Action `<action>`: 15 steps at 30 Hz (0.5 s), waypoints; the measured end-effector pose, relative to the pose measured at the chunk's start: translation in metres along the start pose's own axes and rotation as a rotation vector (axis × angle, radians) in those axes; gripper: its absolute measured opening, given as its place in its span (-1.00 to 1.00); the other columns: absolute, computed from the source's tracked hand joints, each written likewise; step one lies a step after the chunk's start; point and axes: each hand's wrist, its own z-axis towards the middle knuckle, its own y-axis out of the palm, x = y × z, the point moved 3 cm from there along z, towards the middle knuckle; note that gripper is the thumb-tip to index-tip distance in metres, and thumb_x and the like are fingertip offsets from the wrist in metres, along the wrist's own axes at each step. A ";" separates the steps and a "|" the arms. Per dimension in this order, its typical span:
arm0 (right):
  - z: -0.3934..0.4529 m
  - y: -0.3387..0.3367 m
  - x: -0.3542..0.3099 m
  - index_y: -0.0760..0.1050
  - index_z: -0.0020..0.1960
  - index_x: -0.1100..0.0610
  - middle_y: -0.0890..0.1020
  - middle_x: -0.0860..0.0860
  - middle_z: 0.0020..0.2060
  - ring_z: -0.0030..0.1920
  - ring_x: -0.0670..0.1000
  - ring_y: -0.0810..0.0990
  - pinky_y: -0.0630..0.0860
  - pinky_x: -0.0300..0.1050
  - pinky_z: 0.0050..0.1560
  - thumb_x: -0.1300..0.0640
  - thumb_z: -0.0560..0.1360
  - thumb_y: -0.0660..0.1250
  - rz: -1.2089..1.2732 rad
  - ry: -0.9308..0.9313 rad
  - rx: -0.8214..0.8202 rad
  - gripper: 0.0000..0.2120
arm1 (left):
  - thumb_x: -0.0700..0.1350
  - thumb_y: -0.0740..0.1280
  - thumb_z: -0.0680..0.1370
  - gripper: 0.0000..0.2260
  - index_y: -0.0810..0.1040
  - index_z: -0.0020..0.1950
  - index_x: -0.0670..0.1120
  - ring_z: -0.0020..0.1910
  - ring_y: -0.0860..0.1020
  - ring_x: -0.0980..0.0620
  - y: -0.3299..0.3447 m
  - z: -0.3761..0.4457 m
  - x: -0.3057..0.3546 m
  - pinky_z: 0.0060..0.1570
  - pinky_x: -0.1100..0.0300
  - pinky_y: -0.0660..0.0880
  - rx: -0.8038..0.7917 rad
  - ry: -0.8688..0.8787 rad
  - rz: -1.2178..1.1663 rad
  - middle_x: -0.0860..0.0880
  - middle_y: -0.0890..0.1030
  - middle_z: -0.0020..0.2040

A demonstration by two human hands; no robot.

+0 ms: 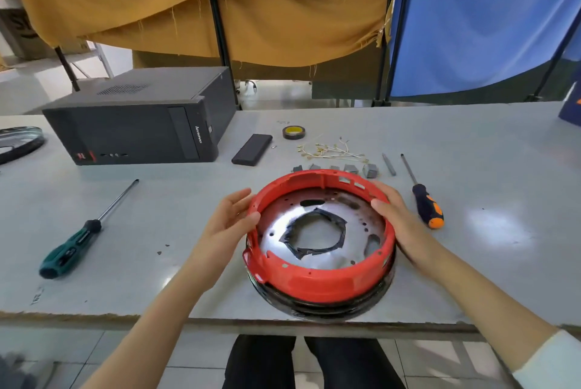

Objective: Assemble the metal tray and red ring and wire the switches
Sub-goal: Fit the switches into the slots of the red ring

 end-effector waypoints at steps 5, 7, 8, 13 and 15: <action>0.002 -0.006 0.002 0.35 0.25 -0.07 0.49 -0.01 0.27 0.26 -0.09 0.47 0.34 -0.09 0.35 0.27 0.58 0.21 -0.138 0.011 -0.020 -0.66 | -0.29 0.31 0.56 -0.61 0.41 0.35 0.00 0.17 0.57 0.12 0.001 0.012 0.006 0.10 0.27 0.50 -0.014 -0.011 0.116 0.04 0.57 0.24; 0.009 -0.013 -0.003 0.38 0.22 -0.09 0.52 -0.06 0.19 0.19 -0.13 0.50 0.38 -0.12 0.30 0.20 0.56 0.28 -0.231 0.037 -0.063 -0.70 | -0.27 0.31 0.57 -0.63 0.41 0.34 0.00 0.18 0.57 0.08 -0.003 0.019 0.009 0.15 0.22 0.49 -0.010 -0.021 0.161 0.03 0.57 0.25; 0.014 -0.017 -0.006 0.40 0.24 -0.05 0.53 -0.05 0.18 0.19 -0.10 0.51 0.41 -0.11 0.28 0.18 0.55 0.29 -0.253 0.060 -0.067 -0.70 | -0.27 0.31 0.58 -0.63 0.42 0.35 -0.01 0.20 0.56 0.06 -0.004 0.024 0.010 0.20 0.16 0.47 -0.001 -0.028 0.180 0.02 0.56 0.25; 0.045 -0.022 -0.021 0.44 0.30 0.08 0.56 0.00 0.19 0.07 -0.14 0.56 0.47 -0.44 -0.04 0.22 0.56 0.27 -0.304 0.091 -0.081 -0.69 | -0.21 0.31 0.58 -0.70 0.51 0.31 -0.02 0.24 0.54 0.09 0.001 0.053 0.010 0.30 0.12 0.43 0.004 -0.080 0.230 0.05 0.58 0.25; 0.055 -0.016 -0.024 0.46 0.30 0.07 0.57 -0.03 0.18 0.10 -0.14 0.56 0.47 -0.40 0.05 0.21 0.56 0.29 -0.354 0.085 -0.115 -0.69 | -0.15 0.33 0.58 -0.74 0.54 0.26 0.02 0.20 0.57 0.12 0.009 0.063 0.008 0.25 0.16 0.45 -0.022 -0.101 0.224 0.09 0.61 0.21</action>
